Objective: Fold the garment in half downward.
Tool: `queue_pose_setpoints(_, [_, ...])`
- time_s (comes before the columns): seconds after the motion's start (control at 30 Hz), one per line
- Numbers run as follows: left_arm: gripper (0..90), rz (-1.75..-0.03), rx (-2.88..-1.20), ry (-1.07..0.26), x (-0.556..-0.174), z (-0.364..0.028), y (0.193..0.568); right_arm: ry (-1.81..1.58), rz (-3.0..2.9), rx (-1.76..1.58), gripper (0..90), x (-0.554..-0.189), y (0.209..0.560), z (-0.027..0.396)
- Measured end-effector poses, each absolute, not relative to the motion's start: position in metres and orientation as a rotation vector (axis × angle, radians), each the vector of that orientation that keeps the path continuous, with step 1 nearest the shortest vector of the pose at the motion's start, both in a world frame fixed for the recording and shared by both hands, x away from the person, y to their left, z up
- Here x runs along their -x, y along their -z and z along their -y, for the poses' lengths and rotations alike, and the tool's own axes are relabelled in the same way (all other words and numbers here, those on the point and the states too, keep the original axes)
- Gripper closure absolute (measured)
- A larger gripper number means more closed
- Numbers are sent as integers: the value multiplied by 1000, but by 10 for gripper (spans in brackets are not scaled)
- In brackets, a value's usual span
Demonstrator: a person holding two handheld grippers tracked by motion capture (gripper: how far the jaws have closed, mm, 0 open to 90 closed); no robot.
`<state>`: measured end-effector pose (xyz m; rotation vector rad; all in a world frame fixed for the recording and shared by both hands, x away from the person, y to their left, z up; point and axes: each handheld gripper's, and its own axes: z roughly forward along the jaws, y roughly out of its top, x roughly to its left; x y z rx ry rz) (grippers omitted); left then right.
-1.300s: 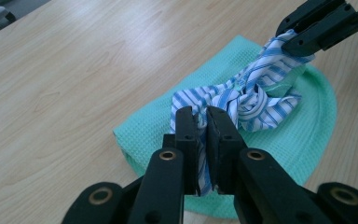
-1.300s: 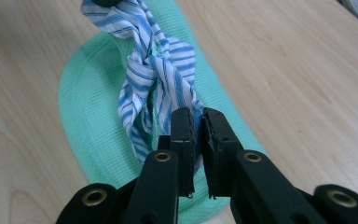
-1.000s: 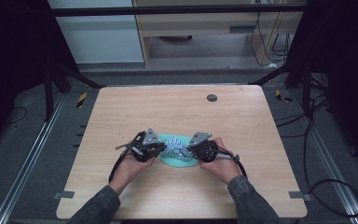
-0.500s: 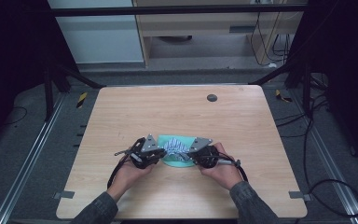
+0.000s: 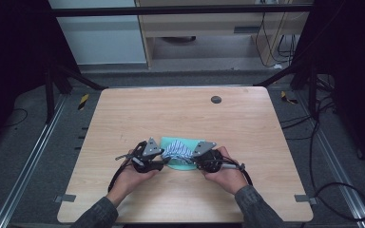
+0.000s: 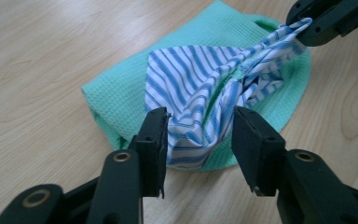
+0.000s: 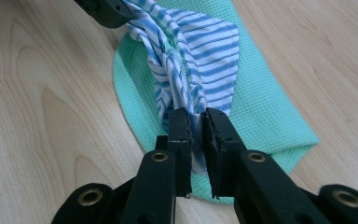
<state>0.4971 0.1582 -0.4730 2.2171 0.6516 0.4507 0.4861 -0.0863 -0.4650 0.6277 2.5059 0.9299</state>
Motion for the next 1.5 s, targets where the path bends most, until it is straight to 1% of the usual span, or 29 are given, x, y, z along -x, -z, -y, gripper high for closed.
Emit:
queue_pose_setpoints(0.1, [587, -672, -2220, -437, -495, -159, 473, -928, -2514, -624, 808, -482, 467, 86])
queue_pose_setpoints(0.2, [638, -670, -2218, -439, -494, -160, 474, -929, -2513, -624, 810, -481, 469, 87])
queue_pose_setpoints(0.23, [674, -664, -2213, -437, -493, -161, 474, -936, -2514, -637, 811, -480, 472, 87])
queue_pose_setpoints(0.3, [694, -654, -2222, -441, -492, -161, 474, -939, -2516, -640, 802, -479, 474, 88])
queue_pose_setpoints(0.37, [709, -649, -2227, -440, -492, -160, 474, -945, -2514, -646, 764, -479, 474, 88])
queue_pose_setpoints(0.43, [716, -645, -2230, -446, -492, -160, 475, -950, -2509, -651, 749, -479, 474, 88])
queue_pose_setpoints(0.47, [734, -643, -2230, -448, -492, -160, 475, -958, -2502, -668, 705, -480, 472, 87])
queue_pose_setpoints(0.5, [739, -641, -2232, -447, -492, -159, 475, -958, -2500, -670, 681, -481, 472, 87])
queue_pose_setpoints(0.67, [770, -626, -2237, -453, -491, -159, 475, -956, -2511, -689, 597, -486, 472, 85])
queue_pose_setpoints(0.73, [775, -625, -2238, -451, -491, -159, 475, -955, -2510, -694, 604, -486, 472, 84])
queue_pose_setpoints(0.83, [792, -614, -2240, -453, -489, -159, 475, -969, -2514, -678, 682, -483, 472, 82])
queue_pose_setpoints(0.9, [822, -601, -2251, -460, -487, -158, 476, -972, -2524, -663, 767, -481, 473, 82])
queue_pose_setpoints(1.0, [845, -583, -2275, -472, -486, -158, 478, -967, -2537, -650, 843, -478, 475, 82])
queue_pose_setpoints(1.1, [855, -563, -2300, -473, -483, -158, 482, -950, -2551, -624, 860, -475, 477, 82])
queue_pose_setpoints(1.4, [863, -523, -2369, -453, -479, -158, 487, -902, -2593, -580, 868, -470, 487, 82])
queue_pose_setpoints(1.5, [868, -533, -2373, -429, -477, -159, 488, -890, -2599, -571, 868, -471, 487, 83])
